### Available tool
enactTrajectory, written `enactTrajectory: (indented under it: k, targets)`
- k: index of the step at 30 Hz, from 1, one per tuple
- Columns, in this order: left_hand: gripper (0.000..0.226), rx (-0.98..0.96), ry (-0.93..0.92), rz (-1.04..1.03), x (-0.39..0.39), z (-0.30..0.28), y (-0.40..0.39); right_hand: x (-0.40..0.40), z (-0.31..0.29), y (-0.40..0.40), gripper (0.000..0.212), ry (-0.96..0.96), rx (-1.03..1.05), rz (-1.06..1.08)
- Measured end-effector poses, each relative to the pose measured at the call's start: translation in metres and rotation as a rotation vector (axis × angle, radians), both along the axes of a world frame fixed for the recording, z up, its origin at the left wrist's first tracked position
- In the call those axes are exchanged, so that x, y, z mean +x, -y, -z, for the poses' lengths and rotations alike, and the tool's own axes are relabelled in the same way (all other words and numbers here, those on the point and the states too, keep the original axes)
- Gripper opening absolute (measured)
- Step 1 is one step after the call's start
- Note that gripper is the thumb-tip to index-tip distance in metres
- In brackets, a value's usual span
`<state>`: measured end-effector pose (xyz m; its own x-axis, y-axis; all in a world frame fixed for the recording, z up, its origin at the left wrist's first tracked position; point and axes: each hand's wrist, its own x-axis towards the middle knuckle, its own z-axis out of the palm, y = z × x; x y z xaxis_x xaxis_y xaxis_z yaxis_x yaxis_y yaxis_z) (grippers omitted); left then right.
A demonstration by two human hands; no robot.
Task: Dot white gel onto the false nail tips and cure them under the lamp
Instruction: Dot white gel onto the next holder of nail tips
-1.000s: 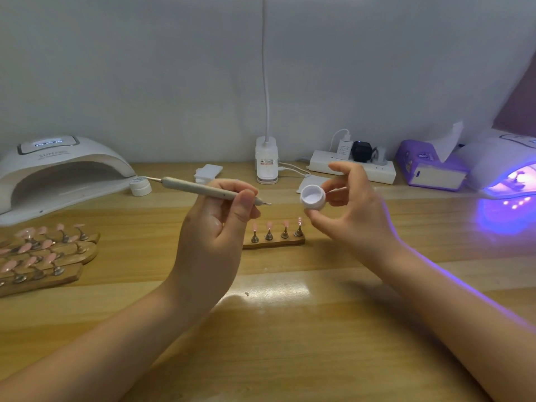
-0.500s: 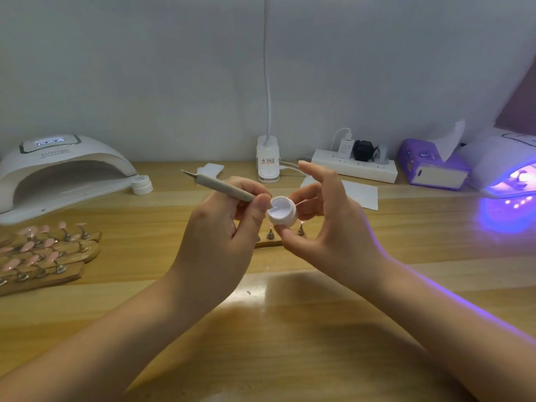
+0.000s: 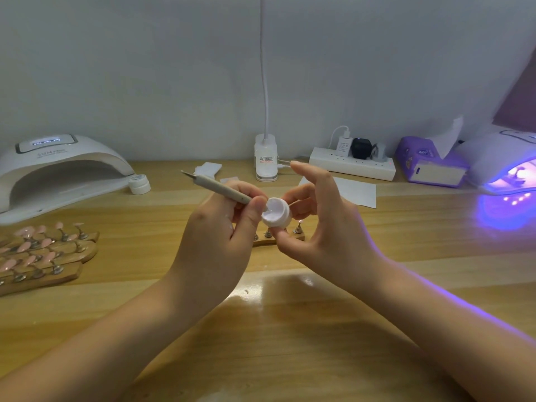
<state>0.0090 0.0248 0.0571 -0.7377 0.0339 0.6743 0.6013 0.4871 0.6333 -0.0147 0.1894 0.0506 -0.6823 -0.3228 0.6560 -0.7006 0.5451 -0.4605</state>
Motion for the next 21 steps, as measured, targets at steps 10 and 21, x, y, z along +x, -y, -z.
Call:
enactTrajectory:
  k: [10, 21]
  targets:
    - [0.01, 0.013, 0.0, -0.002, -0.0004, 0.0012, 0.0011, -0.0005, 0.0001, 0.0002, 0.088, -0.008, 0.004, -0.002]
    - [0.01, 0.013, 0.013, 0.003, -0.0003, 0.0011, 0.0001, -0.0003, -0.0009, 0.0009, 0.087, -0.012, 0.007, 0.003]
